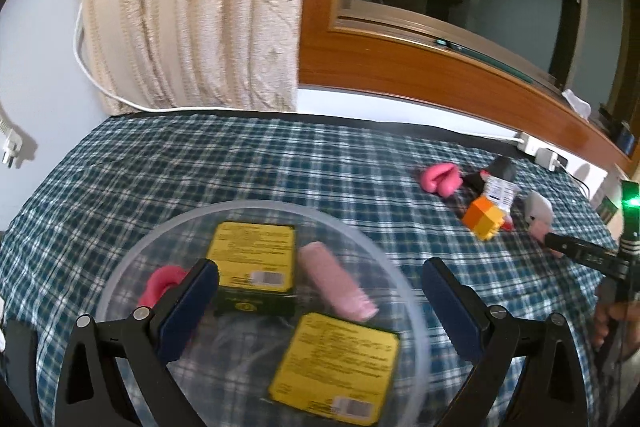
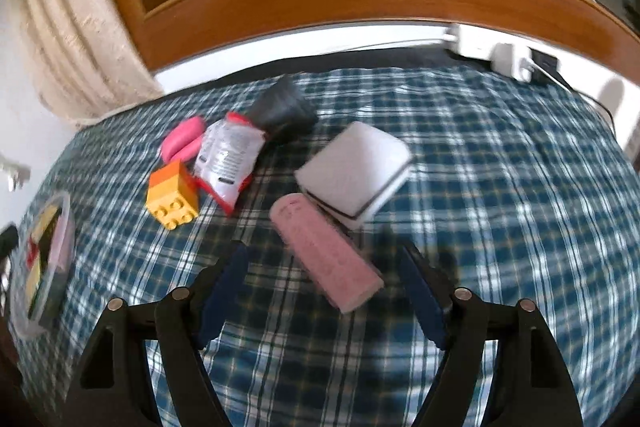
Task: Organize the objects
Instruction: 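Move the right tool to the second pink roller and grasp it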
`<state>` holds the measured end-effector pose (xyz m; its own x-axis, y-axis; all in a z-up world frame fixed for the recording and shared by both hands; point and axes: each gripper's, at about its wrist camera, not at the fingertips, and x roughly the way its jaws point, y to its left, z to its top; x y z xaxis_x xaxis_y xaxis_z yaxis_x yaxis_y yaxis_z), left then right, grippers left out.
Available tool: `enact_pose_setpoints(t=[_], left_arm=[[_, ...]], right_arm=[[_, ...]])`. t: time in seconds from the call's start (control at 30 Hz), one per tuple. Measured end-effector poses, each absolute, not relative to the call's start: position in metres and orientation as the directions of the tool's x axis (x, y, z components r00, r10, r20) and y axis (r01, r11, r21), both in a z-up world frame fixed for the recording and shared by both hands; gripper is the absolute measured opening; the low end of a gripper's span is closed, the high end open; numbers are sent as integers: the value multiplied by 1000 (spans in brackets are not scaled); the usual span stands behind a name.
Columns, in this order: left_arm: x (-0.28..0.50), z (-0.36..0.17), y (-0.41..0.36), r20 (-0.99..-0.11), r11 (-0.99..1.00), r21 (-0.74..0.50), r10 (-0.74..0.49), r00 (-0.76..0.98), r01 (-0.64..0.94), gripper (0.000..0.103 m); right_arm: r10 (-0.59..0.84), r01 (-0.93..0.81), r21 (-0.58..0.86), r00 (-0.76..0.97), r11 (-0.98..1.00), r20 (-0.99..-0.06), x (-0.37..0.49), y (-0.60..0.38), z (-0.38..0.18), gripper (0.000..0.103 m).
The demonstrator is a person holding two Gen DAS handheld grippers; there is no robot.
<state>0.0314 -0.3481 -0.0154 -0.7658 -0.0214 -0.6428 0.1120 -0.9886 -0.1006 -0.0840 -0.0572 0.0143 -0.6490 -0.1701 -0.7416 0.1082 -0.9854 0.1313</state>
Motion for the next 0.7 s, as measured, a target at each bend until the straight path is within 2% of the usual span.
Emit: enact_pose_setpoints(t=[0.03,0.1,0.13,0.2,0.27,0.4,0.7], left_arm=[[31,-14,-344,-643,-990,-97,-20,-766,107,102],[30,-13,-338,-643,-991,-89,-17,-766,96,102],[28,-12,-333,-643,-992,-85,-13,-765,89,102],[26,-11,-326,-646,-994,-81,-6,-763,77,102],[25,-11,-321,-648,-995,-77,-1,-761,67,102],[20,-12,-307,-657,-997,-66,10,-754,44,102],[1,-13,-266,-675,-998,-46,68,-735,-49,102]], right_arm=[[-168,129,112,-642,-985,-748,-86,-60,14,72],[-174,161,93,-622,-983,-763,-90,-65,11,60],[-173,167,86,-620,-982,-766,-91,-67,10,59],[-166,179,68,-620,-981,-767,-92,-69,10,45],[-137,177,32,-623,-984,-770,-92,-71,10,37],[-160,192,49,-620,-980,-768,-89,-68,11,33],[-217,209,110,-606,-972,-766,-65,-52,12,32]])
